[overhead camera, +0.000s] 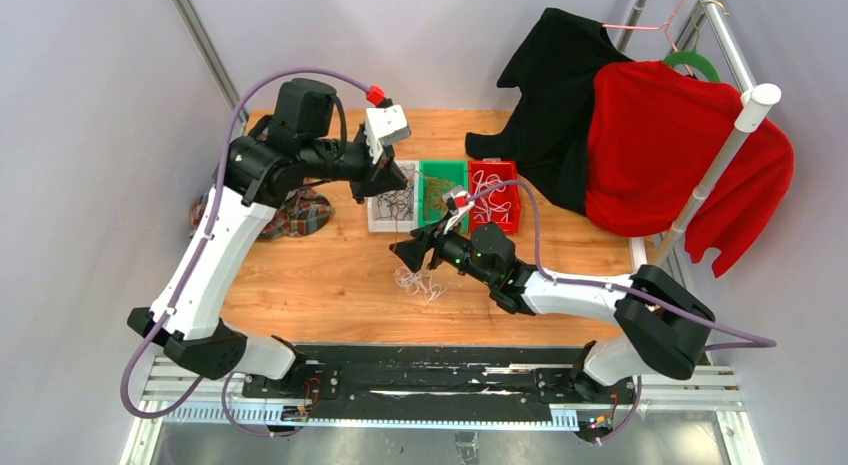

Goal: Untangle the cables

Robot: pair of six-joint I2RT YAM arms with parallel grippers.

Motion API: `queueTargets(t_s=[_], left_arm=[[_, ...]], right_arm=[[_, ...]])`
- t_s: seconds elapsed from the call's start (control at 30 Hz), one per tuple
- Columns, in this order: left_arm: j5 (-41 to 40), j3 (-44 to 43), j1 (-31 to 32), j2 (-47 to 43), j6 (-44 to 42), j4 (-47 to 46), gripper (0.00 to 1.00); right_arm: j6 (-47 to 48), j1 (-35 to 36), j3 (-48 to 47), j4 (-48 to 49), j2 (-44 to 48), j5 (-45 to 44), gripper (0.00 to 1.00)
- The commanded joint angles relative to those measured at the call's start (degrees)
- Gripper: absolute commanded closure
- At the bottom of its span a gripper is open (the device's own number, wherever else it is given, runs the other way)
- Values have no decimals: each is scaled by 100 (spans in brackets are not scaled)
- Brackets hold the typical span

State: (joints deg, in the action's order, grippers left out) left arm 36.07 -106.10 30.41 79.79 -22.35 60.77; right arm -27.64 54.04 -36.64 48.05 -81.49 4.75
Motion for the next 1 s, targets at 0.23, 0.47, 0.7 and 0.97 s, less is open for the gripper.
queueTargets(t_s=[0.23,0.47,0.7,0.97], left_arm=[[-214,-2231,123,419,587,42,100],[-549,-3706,124,797,719,31,100],[-859,-3854,126,621,859,-595,100],[-848,-3733,123,509,829,-728,100]], right_arm=[[-316,89,99,489,-1199,41,34],[-362,178,326,636,-1567,6,43],[-250,264,541,474,-1426,-287,47],[285,318,969,-14,-54,-524,28]])
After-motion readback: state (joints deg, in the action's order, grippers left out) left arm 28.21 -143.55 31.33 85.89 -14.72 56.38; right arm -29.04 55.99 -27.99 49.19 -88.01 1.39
